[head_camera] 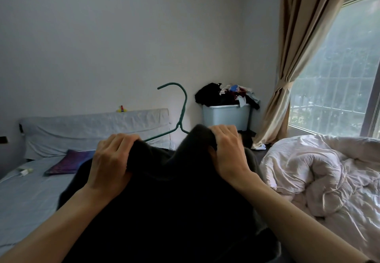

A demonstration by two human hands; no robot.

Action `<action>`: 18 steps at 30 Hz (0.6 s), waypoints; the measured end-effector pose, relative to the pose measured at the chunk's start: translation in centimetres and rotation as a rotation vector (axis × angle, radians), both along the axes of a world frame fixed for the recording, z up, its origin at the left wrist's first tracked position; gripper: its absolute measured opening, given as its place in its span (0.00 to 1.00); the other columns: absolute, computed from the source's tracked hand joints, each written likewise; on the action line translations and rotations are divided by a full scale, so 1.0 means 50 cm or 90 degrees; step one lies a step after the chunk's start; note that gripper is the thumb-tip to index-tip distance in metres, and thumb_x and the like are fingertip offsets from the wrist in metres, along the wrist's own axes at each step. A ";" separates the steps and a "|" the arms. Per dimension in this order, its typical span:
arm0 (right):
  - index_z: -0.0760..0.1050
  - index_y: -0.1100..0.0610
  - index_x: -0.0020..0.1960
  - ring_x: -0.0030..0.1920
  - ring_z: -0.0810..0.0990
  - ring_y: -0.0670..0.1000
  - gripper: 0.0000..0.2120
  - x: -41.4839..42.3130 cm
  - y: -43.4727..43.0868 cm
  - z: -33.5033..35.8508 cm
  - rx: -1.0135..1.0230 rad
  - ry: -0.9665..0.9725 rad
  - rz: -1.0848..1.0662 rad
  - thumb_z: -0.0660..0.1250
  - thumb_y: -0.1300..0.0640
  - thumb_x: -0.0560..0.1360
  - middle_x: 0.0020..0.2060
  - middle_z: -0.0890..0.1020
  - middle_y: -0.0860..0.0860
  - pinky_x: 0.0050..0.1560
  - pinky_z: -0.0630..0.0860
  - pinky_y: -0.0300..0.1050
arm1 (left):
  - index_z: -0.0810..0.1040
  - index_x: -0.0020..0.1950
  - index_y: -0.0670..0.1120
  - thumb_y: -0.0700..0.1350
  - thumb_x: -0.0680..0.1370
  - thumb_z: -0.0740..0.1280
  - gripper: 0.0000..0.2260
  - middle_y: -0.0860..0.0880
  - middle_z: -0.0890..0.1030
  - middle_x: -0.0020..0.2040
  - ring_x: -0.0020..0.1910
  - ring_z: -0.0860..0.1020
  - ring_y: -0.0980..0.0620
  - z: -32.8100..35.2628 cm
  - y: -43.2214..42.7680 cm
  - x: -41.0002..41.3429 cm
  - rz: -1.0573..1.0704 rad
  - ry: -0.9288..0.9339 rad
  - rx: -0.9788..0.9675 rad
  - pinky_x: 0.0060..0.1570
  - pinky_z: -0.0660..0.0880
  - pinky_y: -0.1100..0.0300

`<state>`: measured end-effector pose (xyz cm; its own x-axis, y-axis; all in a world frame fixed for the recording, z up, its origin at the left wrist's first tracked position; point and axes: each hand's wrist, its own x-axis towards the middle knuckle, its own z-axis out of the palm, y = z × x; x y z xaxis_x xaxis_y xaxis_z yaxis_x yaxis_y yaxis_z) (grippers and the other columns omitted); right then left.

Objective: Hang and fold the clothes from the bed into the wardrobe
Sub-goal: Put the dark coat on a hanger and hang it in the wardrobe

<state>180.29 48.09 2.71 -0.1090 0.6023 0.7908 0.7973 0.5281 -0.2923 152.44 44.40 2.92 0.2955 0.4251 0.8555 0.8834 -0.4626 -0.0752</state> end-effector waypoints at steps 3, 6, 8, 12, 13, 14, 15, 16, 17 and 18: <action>0.75 0.54 0.56 0.53 0.73 0.50 0.07 0.005 0.005 0.001 -0.024 -0.021 0.021 0.66 0.55 0.79 0.49 0.78 0.48 0.55 0.64 0.42 | 0.78 0.53 0.39 0.43 0.68 0.63 0.16 0.42 0.79 0.46 0.46 0.78 0.38 -0.001 0.001 0.002 -0.007 0.012 -0.012 0.45 0.74 0.45; 0.70 0.50 0.49 0.41 0.73 0.45 0.07 0.004 0.004 -0.001 -0.059 0.023 0.104 0.66 0.60 0.78 0.43 0.74 0.45 0.42 0.65 0.33 | 0.78 0.53 0.39 0.38 0.67 0.69 0.16 0.42 0.79 0.47 0.46 0.78 0.38 0.002 -0.001 0.008 -0.014 0.018 -0.026 0.45 0.74 0.44; 0.66 0.48 0.47 0.39 0.71 0.41 0.10 -0.006 0.002 -0.003 -0.055 0.020 0.114 0.65 0.61 0.78 0.40 0.71 0.41 0.38 0.63 0.31 | 0.78 0.53 0.39 0.38 0.68 0.68 0.14 0.42 0.79 0.47 0.46 0.78 0.39 0.008 -0.002 0.022 -0.027 0.044 -0.024 0.45 0.74 0.45; 0.69 0.53 0.47 0.39 0.73 0.48 0.07 -0.025 0.003 0.000 -0.031 0.038 0.083 0.64 0.63 0.78 0.42 0.74 0.46 0.39 0.65 0.33 | 0.79 0.54 0.38 0.41 0.73 0.61 0.14 0.41 0.80 0.47 0.46 0.79 0.39 0.025 0.001 0.057 -0.048 0.095 -0.013 0.45 0.74 0.46; 0.69 0.55 0.48 0.40 0.74 0.50 0.05 -0.026 0.004 0.001 -0.025 0.047 0.078 0.64 0.63 0.79 0.44 0.75 0.48 0.40 0.67 0.36 | 0.79 0.54 0.38 0.40 0.73 0.63 0.13 0.41 0.80 0.48 0.46 0.79 0.39 0.028 0.004 0.064 -0.046 0.098 -0.016 0.45 0.74 0.46; 0.70 0.56 0.48 0.40 0.74 0.51 0.05 -0.025 0.003 0.002 -0.018 0.050 0.076 0.64 0.63 0.79 0.44 0.76 0.50 0.40 0.69 0.40 | 0.79 0.55 0.38 0.37 0.72 0.65 0.12 0.41 0.80 0.48 0.46 0.79 0.39 0.029 0.007 0.070 -0.043 0.103 -0.020 0.46 0.75 0.45; 0.70 0.57 0.47 0.40 0.75 0.52 0.04 -0.022 0.002 0.001 -0.010 0.047 0.073 0.64 0.63 0.78 0.44 0.76 0.51 0.41 0.71 0.43 | 0.79 0.56 0.38 0.35 0.70 0.69 0.14 0.41 0.80 0.49 0.47 0.79 0.39 0.031 0.009 0.075 -0.045 0.114 -0.029 0.46 0.75 0.45; 0.70 0.57 0.47 0.40 0.75 0.53 0.04 -0.018 0.001 0.000 -0.002 0.044 0.068 0.65 0.64 0.77 0.43 0.77 0.51 0.41 0.72 0.47 | 0.79 0.57 0.38 0.33 0.69 0.71 0.17 0.41 0.80 0.50 0.48 0.79 0.39 0.032 0.013 0.078 -0.052 0.132 -0.042 0.47 0.75 0.44; 0.71 0.57 0.47 0.40 0.75 0.54 0.05 -0.013 -0.001 -0.003 0.007 0.044 0.063 0.66 0.64 0.76 0.43 0.77 0.51 0.41 0.72 0.49 | 0.78 0.58 0.38 0.32 0.67 0.71 0.19 0.41 0.80 0.51 0.49 0.79 0.39 0.032 0.014 0.080 -0.067 0.148 -0.058 0.49 0.75 0.44; 0.71 0.56 0.47 0.39 0.76 0.55 0.06 -0.008 -0.003 -0.008 0.016 0.049 0.057 0.67 0.65 0.75 0.42 0.77 0.51 0.41 0.72 0.51 | 0.78 0.60 0.38 0.31 0.66 0.71 0.22 0.41 0.80 0.52 0.51 0.79 0.39 0.033 0.016 0.081 -0.089 0.154 -0.077 0.50 0.76 0.44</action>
